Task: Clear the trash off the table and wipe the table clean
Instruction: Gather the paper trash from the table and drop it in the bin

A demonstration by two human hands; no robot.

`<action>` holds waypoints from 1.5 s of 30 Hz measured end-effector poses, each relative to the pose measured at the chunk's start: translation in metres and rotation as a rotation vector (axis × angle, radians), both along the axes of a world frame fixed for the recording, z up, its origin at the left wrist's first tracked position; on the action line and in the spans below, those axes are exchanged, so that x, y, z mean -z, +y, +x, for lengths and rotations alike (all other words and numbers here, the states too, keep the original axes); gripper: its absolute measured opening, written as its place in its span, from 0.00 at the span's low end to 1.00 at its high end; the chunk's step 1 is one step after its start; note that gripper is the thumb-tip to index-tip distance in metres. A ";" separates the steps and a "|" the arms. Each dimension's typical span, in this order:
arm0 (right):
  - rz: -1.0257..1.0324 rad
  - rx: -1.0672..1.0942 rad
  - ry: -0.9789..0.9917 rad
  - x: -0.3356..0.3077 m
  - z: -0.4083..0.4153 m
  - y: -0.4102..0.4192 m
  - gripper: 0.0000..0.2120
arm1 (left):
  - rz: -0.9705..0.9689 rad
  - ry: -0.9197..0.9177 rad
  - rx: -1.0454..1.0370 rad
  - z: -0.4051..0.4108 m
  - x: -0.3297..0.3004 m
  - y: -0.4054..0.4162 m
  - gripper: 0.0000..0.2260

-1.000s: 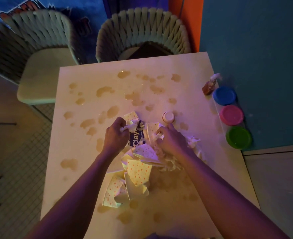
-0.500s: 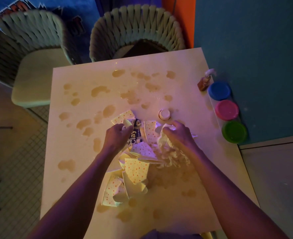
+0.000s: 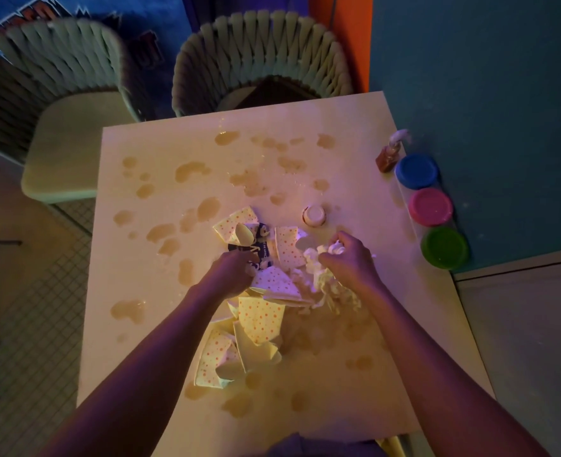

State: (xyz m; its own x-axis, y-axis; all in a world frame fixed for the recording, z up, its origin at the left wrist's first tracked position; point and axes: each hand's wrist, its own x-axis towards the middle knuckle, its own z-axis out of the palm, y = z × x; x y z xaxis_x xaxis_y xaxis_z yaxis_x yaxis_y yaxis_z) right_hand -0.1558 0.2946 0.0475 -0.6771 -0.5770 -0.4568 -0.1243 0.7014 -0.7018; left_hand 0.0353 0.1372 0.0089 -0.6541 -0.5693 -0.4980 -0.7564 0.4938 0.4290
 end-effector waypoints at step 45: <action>0.256 -0.392 0.454 0.048 0.030 -0.003 0.14 | -0.387 -0.047 0.097 -0.070 0.003 -0.015 0.09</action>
State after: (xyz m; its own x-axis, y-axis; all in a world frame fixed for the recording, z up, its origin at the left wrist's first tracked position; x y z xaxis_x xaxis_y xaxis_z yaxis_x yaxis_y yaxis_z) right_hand -0.1258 0.2917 -0.0010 -0.5965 -0.7312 -0.3309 -0.6499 0.6820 -0.3356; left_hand -0.0347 0.1219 0.0062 -0.6961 -0.6570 -0.2896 -0.7123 0.6824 0.1640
